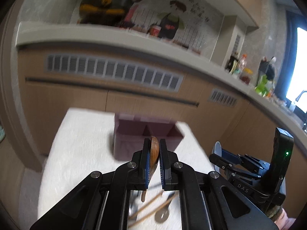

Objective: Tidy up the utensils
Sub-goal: 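Lift both spoons and drop them into the maroon caddy, opening both tools, then withdraw both open tools from the caddy back toward the utensil pile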

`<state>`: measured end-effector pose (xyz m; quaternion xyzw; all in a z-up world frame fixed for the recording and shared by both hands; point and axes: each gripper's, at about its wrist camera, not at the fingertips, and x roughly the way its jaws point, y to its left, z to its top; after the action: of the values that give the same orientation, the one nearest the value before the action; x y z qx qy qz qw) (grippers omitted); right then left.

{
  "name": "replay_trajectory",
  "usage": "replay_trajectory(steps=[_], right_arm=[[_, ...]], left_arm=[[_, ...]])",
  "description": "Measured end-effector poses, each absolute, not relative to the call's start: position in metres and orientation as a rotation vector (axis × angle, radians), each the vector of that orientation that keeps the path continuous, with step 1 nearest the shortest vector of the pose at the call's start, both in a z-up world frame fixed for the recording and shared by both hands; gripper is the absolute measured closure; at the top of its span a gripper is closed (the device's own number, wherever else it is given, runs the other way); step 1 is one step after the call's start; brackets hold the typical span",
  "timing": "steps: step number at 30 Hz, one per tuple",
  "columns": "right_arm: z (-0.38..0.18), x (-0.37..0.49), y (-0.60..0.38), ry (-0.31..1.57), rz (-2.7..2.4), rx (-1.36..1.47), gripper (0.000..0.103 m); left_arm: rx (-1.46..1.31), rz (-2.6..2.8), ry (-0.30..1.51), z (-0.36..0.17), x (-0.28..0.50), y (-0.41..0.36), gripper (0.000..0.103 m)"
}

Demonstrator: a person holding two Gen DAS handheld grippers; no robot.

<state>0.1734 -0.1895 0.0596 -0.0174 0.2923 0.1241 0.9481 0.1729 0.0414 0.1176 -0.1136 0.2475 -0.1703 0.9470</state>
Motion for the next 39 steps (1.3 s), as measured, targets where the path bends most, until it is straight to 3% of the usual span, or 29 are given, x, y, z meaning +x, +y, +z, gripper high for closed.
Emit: replay_trajectory(steps=[6,10,29,31,32,33,35,39], right_arm=[[0.165,0.204,-0.188,0.267,0.248,-0.033,0.072],[0.186,0.231,-0.183,0.172,0.275,-0.008,0.072],[0.101,0.336,-0.158,0.291,0.228,-0.021,0.071],[0.091,0.343,-0.157,0.338,0.24,-0.03,0.069],[0.086,0.346,-0.157,0.363,0.248,-0.033,0.063],[0.082,0.347,-0.158,0.382,0.25,-0.034,0.052],[0.076,0.346,-0.162,0.403,0.234,-0.028,0.036],[0.073,0.332,-0.171,0.414,0.219,-0.03,0.029]], left_arm=[[-0.205,-0.359,0.321,0.188,0.212,0.039,0.094],[-0.198,-0.358,0.302,0.194,0.244,0.037,0.094],[-0.232,-0.356,0.49,0.109,0.336,0.031,0.094],[-0.244,-0.365,0.526,0.098,0.342,0.031,0.089],[-0.256,-0.371,0.547,0.092,0.345,0.031,0.078],[-0.271,-0.375,0.564,0.087,0.347,0.032,0.059],[-0.295,-0.356,0.574,0.08,0.346,0.036,0.039],[-0.293,-0.315,0.584,0.072,0.332,0.044,0.038]])
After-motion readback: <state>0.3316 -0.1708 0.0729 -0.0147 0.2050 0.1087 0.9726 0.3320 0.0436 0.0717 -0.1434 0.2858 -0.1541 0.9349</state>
